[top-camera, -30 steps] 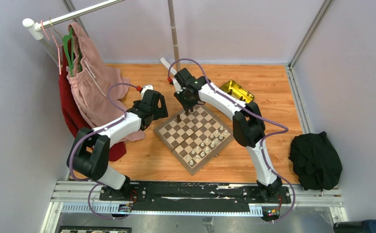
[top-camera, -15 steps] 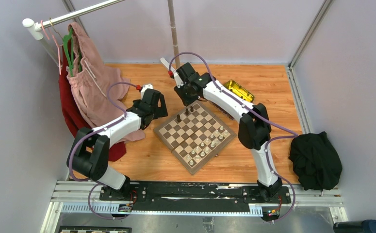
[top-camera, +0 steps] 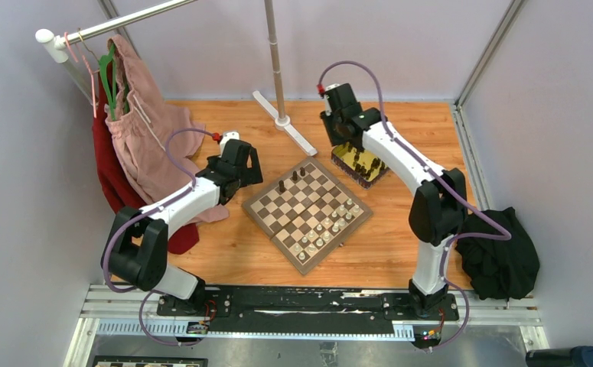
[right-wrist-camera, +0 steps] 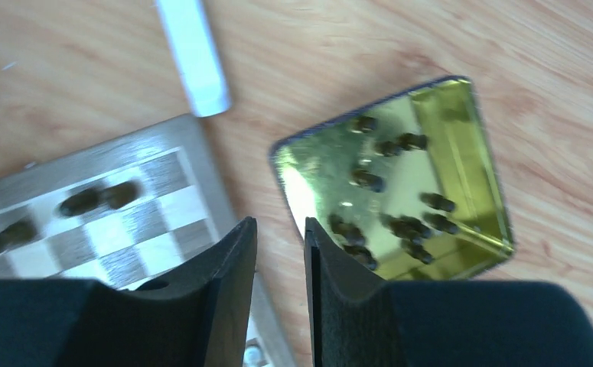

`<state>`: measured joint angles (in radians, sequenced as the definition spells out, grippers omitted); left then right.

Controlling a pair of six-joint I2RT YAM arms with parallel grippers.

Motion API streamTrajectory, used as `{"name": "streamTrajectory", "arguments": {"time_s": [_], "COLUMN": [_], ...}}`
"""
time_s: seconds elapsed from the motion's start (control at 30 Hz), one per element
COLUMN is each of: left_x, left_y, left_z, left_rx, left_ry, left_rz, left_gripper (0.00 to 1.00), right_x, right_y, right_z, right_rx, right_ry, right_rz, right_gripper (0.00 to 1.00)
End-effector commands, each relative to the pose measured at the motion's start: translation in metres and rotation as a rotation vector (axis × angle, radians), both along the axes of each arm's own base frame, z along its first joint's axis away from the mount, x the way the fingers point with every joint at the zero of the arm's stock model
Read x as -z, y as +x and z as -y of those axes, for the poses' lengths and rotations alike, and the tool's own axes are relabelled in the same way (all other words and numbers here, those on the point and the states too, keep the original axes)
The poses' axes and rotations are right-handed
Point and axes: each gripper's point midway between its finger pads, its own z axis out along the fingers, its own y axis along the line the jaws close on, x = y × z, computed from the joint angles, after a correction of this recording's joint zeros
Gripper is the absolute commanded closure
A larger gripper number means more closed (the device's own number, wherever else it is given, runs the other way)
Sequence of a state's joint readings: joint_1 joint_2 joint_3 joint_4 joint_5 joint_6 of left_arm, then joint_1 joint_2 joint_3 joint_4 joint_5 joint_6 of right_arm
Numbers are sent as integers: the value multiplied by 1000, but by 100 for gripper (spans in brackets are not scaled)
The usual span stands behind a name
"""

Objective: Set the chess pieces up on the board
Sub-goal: Pick up the chess piece from the storage box.

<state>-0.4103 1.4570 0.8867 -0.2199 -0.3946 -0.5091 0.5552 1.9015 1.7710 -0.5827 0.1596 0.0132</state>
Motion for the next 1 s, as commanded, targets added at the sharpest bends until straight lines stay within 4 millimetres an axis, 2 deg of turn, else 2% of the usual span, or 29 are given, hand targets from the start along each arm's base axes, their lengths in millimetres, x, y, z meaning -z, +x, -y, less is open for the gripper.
{"name": "streamTrajectory", "arguments": {"time_s": [0.0,0.13,0.27,0.7,0.97], "left_x": [-11,-10,-9,-5,-1], "left_y": [2,2,1,7,11], "left_z": [1,1,1,3,5], "left_rx": [-4,-4,-3,1,5], "left_ry": [0,-1,1,14,21], "left_rz": [28,25,22,11,-1], "left_gripper": [0,0,0,0,0], "right_x": [-1,16,36,82,95], "right_y": [16,22,28,39,47], "right_z": [47,73,88,96,100], "right_rx": [155,219,260,276,280], "right_ry": [-11,-6,1,14,20], "right_rz": [28,-15,-64,-176,-202], "right_gripper": [66,62,61,61,61]}}
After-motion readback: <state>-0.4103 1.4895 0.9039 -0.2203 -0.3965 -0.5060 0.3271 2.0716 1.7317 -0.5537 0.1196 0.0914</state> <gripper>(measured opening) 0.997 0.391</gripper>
